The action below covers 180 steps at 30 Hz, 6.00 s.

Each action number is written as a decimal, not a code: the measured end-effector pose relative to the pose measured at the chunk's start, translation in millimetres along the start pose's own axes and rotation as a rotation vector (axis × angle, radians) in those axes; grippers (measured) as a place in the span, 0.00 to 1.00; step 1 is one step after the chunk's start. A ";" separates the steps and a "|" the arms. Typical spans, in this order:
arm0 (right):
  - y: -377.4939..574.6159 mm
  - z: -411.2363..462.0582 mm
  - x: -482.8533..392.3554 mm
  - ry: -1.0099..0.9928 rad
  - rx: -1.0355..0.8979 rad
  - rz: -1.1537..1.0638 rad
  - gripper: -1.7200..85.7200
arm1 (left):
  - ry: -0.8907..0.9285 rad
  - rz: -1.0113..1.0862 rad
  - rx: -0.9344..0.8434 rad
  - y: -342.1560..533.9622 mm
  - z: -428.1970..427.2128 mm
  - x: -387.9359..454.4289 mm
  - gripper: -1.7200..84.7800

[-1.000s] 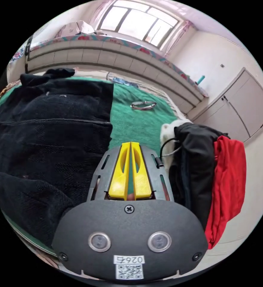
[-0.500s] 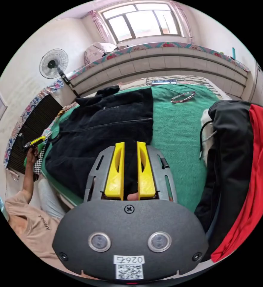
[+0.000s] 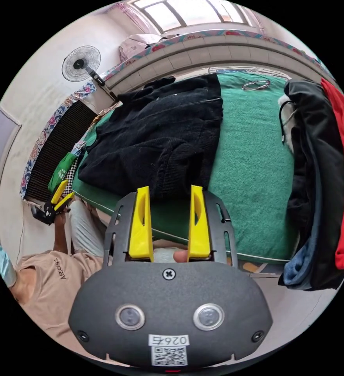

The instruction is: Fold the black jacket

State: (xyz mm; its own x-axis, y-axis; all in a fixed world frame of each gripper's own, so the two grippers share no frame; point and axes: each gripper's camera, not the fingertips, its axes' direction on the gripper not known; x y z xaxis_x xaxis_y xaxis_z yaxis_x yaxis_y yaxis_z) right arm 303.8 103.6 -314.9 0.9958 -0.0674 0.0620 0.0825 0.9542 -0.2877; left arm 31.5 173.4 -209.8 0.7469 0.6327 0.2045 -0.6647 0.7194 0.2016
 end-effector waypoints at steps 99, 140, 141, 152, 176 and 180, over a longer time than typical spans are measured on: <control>-173.4 77.5 -382.7 0.132 0.192 -1.017 0.00 | 1.042 -0.941 0.139 -149.5 262.8 -535.1 0.14; -206.8 196.0 -191.4 -0.300 -0.012 -0.495 0.01 | 0.432 -0.443 -0.219 -242.8 283.6 -284.7 0.01; -205.0 197.4 -195.4 -0.276 -0.017 -0.512 0.01 | 0.457 -0.426 -0.213 -237.6 276.8 -271.6 0.01; -181.4 191.2 -199.9 -0.118 0.003 -0.526 0.01 | 0.025 -0.147 -0.279 -197.5 227.2 -132.3 0.01; -159.7 185.1 -137.5 -0.156 0.096 -0.435 0.01 | 0.306 -0.376 -0.162 -156.2 244.5 -127.6 0.01; -141.4 151.6 -98.2 -0.104 0.203 -0.321 0.01 | 0.444 -0.401 0.035 -166.5 214.0 -130.3 0.01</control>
State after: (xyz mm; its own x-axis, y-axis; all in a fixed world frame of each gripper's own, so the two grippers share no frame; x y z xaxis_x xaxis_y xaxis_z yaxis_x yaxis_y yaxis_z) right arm 188.4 19.6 -135.4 0.9104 -0.3518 0.2179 0.3691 0.9284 -0.0434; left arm 40.6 -90.1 -65.0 0.8712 0.3786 -0.3127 -0.3241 0.9217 0.2129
